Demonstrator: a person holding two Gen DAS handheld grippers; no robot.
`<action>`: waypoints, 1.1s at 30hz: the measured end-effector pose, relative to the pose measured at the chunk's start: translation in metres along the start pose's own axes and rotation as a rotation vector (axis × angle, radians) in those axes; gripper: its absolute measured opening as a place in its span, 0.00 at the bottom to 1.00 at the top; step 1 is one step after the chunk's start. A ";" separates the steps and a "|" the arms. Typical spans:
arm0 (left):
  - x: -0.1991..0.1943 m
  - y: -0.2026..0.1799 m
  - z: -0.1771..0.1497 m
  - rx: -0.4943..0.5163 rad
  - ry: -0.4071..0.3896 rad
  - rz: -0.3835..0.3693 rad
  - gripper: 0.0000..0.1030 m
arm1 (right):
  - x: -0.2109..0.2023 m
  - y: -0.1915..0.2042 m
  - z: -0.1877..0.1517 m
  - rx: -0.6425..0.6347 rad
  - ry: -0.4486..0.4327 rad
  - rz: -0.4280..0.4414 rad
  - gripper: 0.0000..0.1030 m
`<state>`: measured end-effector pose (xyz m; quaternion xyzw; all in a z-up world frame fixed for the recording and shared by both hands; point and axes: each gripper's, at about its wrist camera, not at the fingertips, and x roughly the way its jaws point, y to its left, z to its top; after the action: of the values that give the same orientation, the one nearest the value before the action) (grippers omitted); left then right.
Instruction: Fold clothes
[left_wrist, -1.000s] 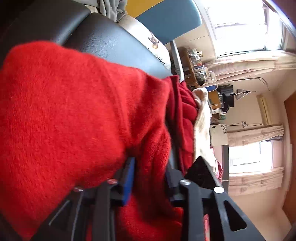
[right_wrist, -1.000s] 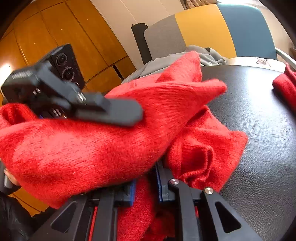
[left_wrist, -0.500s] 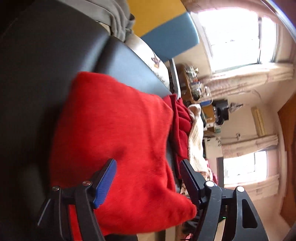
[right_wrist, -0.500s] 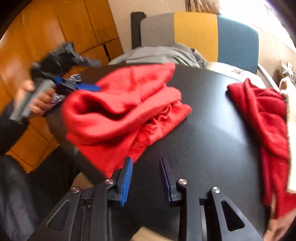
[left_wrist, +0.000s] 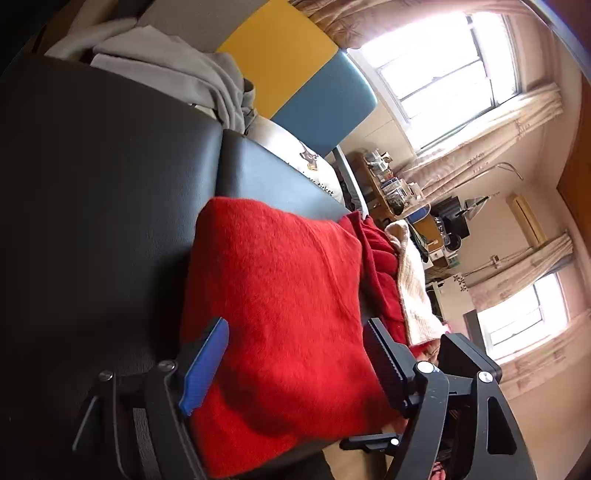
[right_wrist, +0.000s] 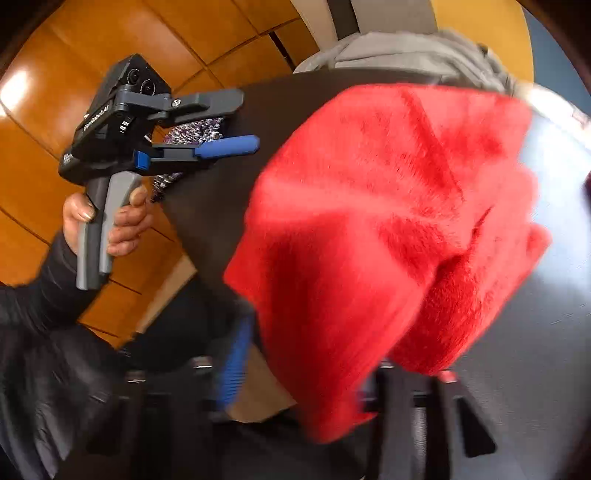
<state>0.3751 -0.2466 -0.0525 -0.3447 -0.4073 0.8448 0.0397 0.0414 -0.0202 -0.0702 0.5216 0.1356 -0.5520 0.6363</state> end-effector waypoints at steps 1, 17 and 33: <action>0.005 -0.002 0.001 0.016 -0.001 -0.004 0.78 | -0.009 0.001 -0.003 0.026 -0.041 0.088 0.35; 0.048 -0.018 -0.007 0.129 0.051 0.001 0.86 | -0.038 -0.030 -0.117 0.331 -0.240 0.095 0.37; 0.025 -0.016 -0.107 0.366 0.186 -0.004 0.86 | -0.045 -0.115 0.004 0.591 -0.499 -0.151 0.38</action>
<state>0.4186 -0.1568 -0.1005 -0.4076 -0.2420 0.8692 0.1409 -0.0730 0.0196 -0.0933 0.5209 -0.1499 -0.7224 0.4294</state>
